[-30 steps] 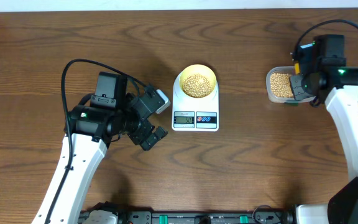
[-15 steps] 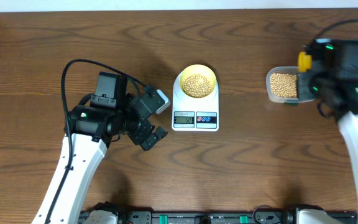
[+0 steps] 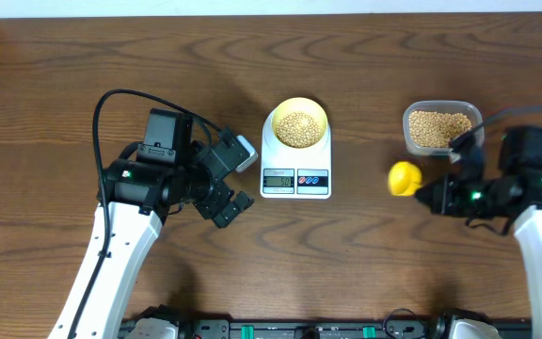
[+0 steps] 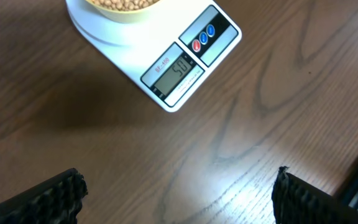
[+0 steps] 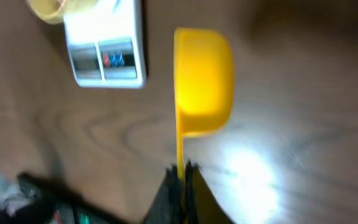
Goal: Scoop item into bowl and weigh 50g on scale
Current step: 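Lower the yellow scoop onto the table below the tub, then open the right gripper to release the scoop and lift away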
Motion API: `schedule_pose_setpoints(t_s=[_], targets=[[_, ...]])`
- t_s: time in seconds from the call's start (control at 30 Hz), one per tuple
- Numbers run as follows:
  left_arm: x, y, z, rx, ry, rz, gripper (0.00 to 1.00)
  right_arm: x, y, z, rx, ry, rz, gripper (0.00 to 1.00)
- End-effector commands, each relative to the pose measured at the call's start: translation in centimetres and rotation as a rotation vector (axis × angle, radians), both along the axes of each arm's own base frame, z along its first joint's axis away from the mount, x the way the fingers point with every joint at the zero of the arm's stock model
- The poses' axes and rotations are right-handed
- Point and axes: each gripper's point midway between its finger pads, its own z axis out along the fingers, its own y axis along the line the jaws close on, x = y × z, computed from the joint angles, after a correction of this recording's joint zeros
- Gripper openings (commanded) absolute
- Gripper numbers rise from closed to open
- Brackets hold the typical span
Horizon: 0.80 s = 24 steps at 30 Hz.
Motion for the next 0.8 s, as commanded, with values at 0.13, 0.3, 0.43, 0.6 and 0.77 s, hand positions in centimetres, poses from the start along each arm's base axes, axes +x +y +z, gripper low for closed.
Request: schedule_pose_setpoints(t_s=[0.13, 0.3, 0.43, 0.6, 0.77], targets=[[0.3, 0.1, 0.7, -0.001, -0.026, -0.01, 0.98, -4.1, 2.2, -6.2, 0.207, 0.214, -0.148, 0.01], [0.3, 0.1, 0.7, -0.001, -0.026, -0.01, 0.98, -5.1, 1.3, -7.5, 0.216, 0.253, -0.214, 0.01], [0.3, 0.1, 0.7, -0.001, -0.026, -0.01, 0.98, -4.6, 0.0, -7.8, 0.19, 0.233, -0.253, 0.13], [0.3, 0.1, 0.7, -0.001, -0.026, -0.01, 0.98, -4.9, -1.1, -8.7, 0.116, 0.249, -0.276, 0.41], [0.3, 0.1, 0.7, -0.001, -0.026, -0.01, 0.98, -4.4, -1.6, -8.9, 0.096, 0.239, -0.3, 0.99]])
